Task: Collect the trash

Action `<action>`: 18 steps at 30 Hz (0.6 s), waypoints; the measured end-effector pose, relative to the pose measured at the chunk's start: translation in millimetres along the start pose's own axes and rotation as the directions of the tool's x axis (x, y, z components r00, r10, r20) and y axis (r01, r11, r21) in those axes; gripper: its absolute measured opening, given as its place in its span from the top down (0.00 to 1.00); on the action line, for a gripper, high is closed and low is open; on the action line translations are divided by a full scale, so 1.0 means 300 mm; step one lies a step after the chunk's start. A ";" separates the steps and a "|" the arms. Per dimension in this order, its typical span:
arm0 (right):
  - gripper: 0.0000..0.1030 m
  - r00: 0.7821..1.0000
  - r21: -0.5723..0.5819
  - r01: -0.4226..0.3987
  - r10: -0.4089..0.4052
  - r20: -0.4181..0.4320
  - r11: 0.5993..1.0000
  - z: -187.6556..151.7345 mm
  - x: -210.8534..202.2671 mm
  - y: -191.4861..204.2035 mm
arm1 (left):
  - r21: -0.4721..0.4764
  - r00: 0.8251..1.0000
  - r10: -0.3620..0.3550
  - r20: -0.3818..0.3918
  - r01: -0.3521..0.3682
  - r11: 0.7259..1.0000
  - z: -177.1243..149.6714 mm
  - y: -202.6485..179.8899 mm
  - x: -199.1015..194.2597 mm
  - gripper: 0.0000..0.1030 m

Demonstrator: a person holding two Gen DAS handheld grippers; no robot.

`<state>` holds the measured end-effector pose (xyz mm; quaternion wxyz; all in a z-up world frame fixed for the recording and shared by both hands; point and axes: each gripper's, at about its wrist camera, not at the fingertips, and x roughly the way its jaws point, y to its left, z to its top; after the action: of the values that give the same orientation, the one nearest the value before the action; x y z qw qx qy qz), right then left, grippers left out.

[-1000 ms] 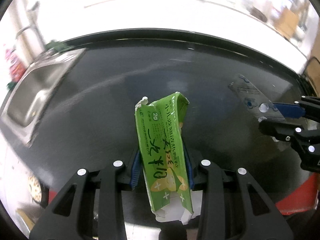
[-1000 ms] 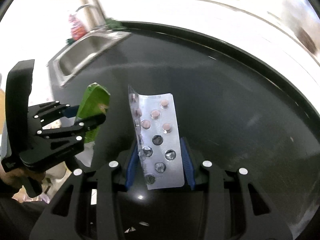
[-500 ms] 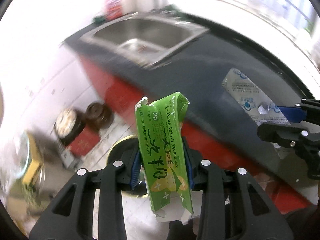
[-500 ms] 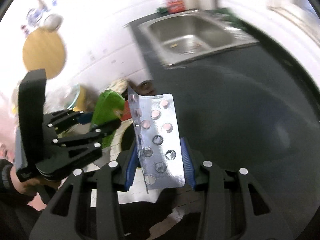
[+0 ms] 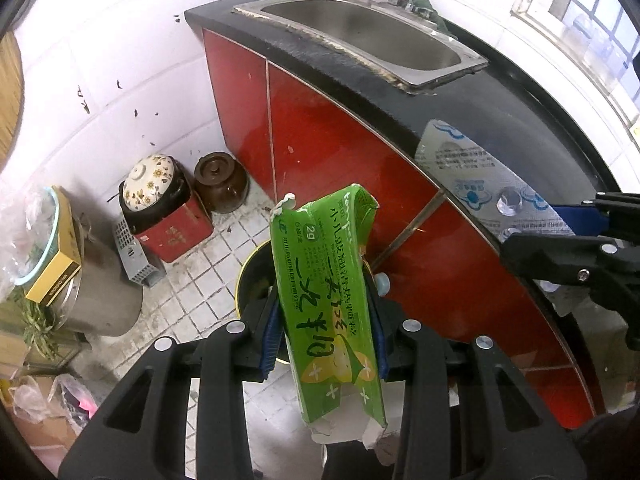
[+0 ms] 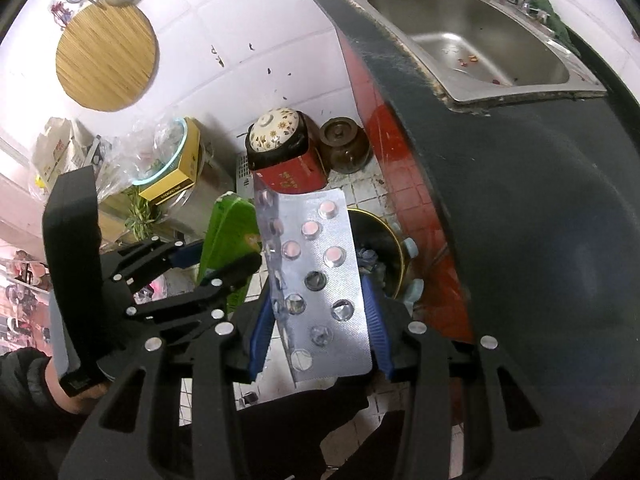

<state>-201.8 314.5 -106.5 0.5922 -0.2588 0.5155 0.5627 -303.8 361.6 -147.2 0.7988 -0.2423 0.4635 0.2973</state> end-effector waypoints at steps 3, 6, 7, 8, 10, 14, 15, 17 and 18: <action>0.58 1.000 0.000 -0.002 0.002 -0.002 1.000 0.019 0.012 0.000 | -0.008 1.000 -0.002 0.002 0.002 1.000 0.009 0.021 0.011 0.65; 0.58 1.000 0.003 -0.004 0.004 0.000 1.000 0.034 0.018 0.004 | -0.013 1.000 -0.010 0.003 0.011 1.000 0.020 0.033 0.020 0.64; 0.57 1.000 0.003 -0.004 0.004 -0.002 1.000 0.038 0.020 0.008 | -0.011 1.000 -0.010 0.003 0.010 1.000 0.022 0.036 0.022 0.64; 0.56 1.000 0.005 -0.004 0.004 -0.005 1.000 0.041 0.026 0.008 | -0.010 1.000 -0.006 0.001 0.006 1.000 0.022 0.035 0.023 0.58; 0.36 1.000 0.016 -0.011 0.011 -0.016 1.000 0.049 0.037 0.008 | -0.019 1.000 -0.005 -0.006 0.005 1.000 0.021 0.044 0.030 0.31; 0.31 1.000 0.017 -0.010 0.010 0.004 1.000 0.049 0.025 0.009 | -0.029 1.000 0.005 0.009 -0.005 1.000 0.015 0.053 0.027 0.24; 0.31 1.000 0.021 -0.009 0.009 0.008 1.000 0.047 0.021 0.006 | -0.026 1.000 0.008 0.007 -0.008 1.000 0.012 0.052 0.029 0.24; 0.31 1.000 0.025 -0.009 0.008 0.011 1.000 0.042 0.016 -0.002 | -0.022 1.000 0.009 0.003 -0.009 1.000 0.009 0.050 0.029 0.24; 0.31 1.000 0.031 -0.004 0.003 0.015 0.999 0.036 0.007 -0.012 | -0.019 1.000 0.009 0.001 -0.009 1.000 0.007 0.046 0.028 0.24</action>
<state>-195.4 324.0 -105.9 0.5991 -0.2443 0.5202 0.5575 -308.8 374.8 -155.3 0.7954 -0.2475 0.4613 0.3053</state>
